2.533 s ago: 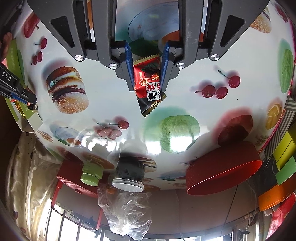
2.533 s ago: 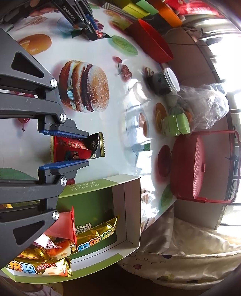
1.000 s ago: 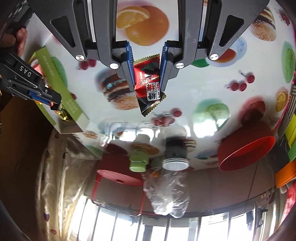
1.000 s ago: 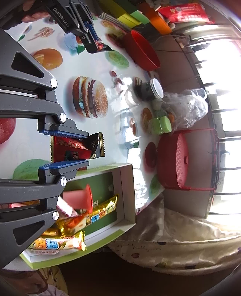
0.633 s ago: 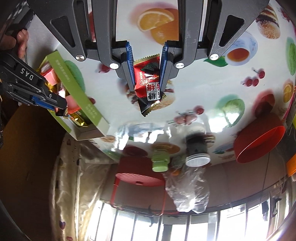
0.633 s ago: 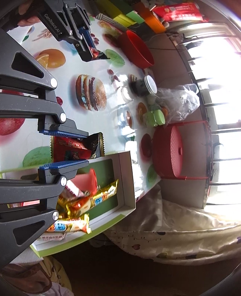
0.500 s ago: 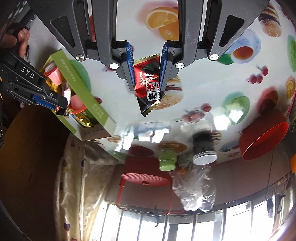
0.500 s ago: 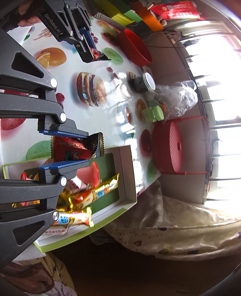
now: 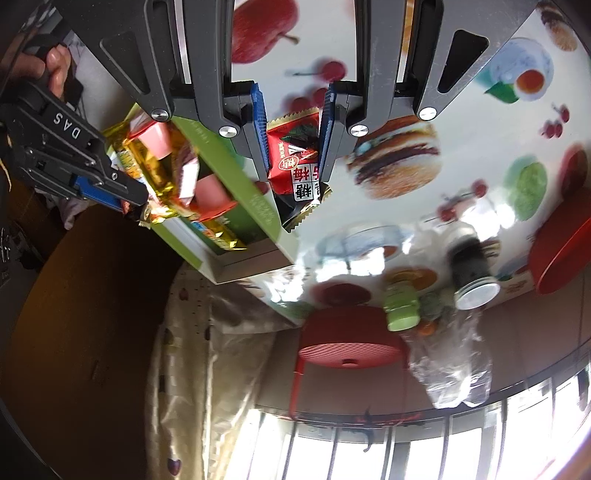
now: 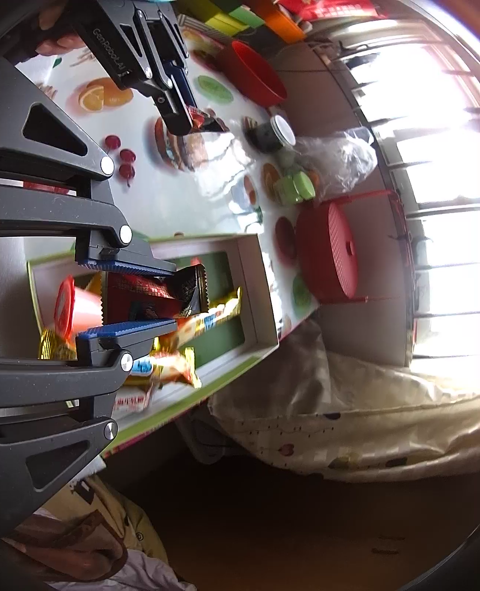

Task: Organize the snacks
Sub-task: 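Lift and carry both red candy packets over the green box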

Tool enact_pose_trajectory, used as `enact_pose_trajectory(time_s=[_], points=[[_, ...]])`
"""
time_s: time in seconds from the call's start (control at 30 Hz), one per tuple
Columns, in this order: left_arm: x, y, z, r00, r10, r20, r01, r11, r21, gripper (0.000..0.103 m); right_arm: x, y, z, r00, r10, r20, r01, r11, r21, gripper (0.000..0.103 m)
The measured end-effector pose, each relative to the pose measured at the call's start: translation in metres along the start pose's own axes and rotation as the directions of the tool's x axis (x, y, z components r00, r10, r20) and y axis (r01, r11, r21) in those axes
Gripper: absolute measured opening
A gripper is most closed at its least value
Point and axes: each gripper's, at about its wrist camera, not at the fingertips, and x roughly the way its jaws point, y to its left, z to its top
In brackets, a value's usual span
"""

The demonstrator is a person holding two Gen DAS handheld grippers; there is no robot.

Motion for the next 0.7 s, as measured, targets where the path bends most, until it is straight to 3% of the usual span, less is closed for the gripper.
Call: enact_pose_trajectory(time_s=[0.7], points=[[0.04, -0.043, 0.018, 0.996, -0.083, -0.043, 0.085, 0.996, 0.039, 0.025, 0.007, -0.045, -0.003, 0.998, -0.053, -0.02, 0.054, 0.997, 0.048, 0.022]])
